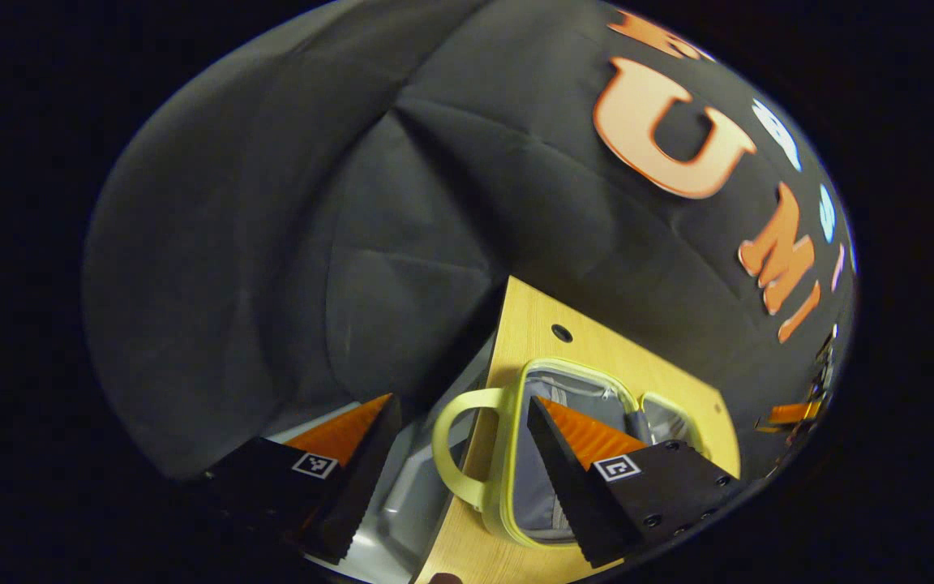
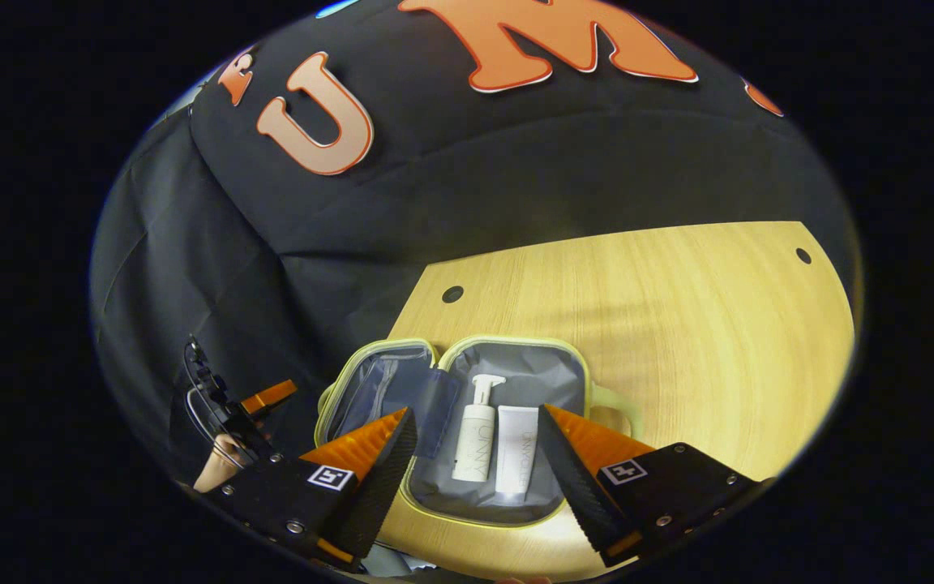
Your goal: First open the suitcase, pack the skin care products into it, and then close the suitcase.
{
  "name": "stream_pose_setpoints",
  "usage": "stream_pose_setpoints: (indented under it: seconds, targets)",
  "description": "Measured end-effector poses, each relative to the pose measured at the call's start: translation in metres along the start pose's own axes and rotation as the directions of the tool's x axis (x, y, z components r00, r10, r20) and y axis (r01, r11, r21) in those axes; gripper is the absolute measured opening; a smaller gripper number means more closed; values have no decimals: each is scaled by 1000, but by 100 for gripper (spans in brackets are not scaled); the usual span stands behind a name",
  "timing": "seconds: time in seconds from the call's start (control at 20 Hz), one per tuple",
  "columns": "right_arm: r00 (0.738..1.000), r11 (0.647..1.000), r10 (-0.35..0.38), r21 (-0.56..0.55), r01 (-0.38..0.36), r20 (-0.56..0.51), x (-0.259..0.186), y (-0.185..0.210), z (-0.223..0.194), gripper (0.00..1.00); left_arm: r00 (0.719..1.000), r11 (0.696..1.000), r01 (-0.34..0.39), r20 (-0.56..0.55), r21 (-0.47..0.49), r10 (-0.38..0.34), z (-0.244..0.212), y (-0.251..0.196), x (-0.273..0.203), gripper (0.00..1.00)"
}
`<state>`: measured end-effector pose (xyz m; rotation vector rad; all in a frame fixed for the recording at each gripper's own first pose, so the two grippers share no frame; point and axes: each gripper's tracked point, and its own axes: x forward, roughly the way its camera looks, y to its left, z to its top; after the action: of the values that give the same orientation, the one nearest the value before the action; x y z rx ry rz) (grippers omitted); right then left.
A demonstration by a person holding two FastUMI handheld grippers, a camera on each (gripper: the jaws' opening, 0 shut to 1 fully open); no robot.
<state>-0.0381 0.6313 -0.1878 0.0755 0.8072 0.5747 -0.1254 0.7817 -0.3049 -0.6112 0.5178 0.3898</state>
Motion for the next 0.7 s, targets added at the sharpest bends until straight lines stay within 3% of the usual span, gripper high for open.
stream_pose_setpoints:
  seconds: [0.25, 0.35, 0.5, 0.7]
  targets:
    - [998, 997, -67, -27, 67, -10, -13, -16, -3, 95, 988, 958, 105, -81, -267, -131, -45, 18, 42, 99]
    - [996, 996, -86, -26, 86, -21, -14, -20, -7, 95, 987, 950, 77, -112, -303, -116, -62, 26, 58, 99]
    - [995, 995, -98, -6, 98, -26, -14, -24, -9, 96, 979, 936, 97, -139, -338, -151, -77, 18, 69, 95]
    - [994, 994, -111, -7, 111, -23, -19, -30, -10, 96, 981, 948, 120, -111, -294, -159, -70, -1, 75, 16]
